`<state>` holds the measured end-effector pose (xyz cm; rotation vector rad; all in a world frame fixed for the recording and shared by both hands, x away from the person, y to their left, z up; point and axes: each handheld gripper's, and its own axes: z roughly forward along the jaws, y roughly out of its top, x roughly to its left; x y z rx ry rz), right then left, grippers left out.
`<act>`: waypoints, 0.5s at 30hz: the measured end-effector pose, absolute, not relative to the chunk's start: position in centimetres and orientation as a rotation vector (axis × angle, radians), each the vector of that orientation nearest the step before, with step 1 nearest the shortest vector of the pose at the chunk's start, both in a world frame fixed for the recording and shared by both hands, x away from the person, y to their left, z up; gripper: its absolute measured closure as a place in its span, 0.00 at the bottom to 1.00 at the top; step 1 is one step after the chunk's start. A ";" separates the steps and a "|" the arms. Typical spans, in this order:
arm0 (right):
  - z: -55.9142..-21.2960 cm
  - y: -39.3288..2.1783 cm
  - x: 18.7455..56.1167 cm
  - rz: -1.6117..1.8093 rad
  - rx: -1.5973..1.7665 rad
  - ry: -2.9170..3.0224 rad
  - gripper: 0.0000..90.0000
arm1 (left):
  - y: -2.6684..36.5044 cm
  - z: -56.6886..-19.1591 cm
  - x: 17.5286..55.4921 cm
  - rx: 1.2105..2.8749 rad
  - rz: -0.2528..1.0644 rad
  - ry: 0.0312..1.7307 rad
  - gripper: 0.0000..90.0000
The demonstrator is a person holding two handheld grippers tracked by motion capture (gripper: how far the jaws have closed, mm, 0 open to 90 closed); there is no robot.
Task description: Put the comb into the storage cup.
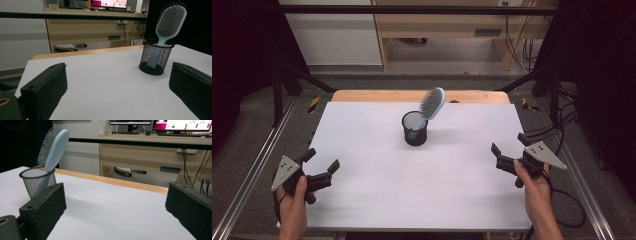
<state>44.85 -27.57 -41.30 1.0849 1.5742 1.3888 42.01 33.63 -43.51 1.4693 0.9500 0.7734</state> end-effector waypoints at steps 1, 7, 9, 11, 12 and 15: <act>-41.5 -27.6 44.7 1.386 1.086 1.577 0.04 | 33.6 -43.5 42.0 1.470 0.773 0.950 0.02; -42.7 -28.1 44.1 1.386 1.098 1.585 0.04 | 33.5 -43.6 42.1 1.477 0.768 0.942 0.02; -43.0 -28.1 44.0 1.387 1.103 1.590 0.04 | 33.5 -43.5 42.0 1.477 0.776 0.942 0.02; -43.4 -28.1 43.8 1.390 1.100 1.597 0.04 | 33.4 -43.5 42.0 1.475 0.773 0.938 0.02; -43.5 -28.1 43.8 1.391 1.099 1.599 0.04 | 33.4 -43.5 42.0 1.474 0.771 0.937 0.02; -43.8 -28.0 43.6 1.392 1.093 1.610 0.03 | 33.4 -43.6 42.1 1.475 0.761 0.936 0.02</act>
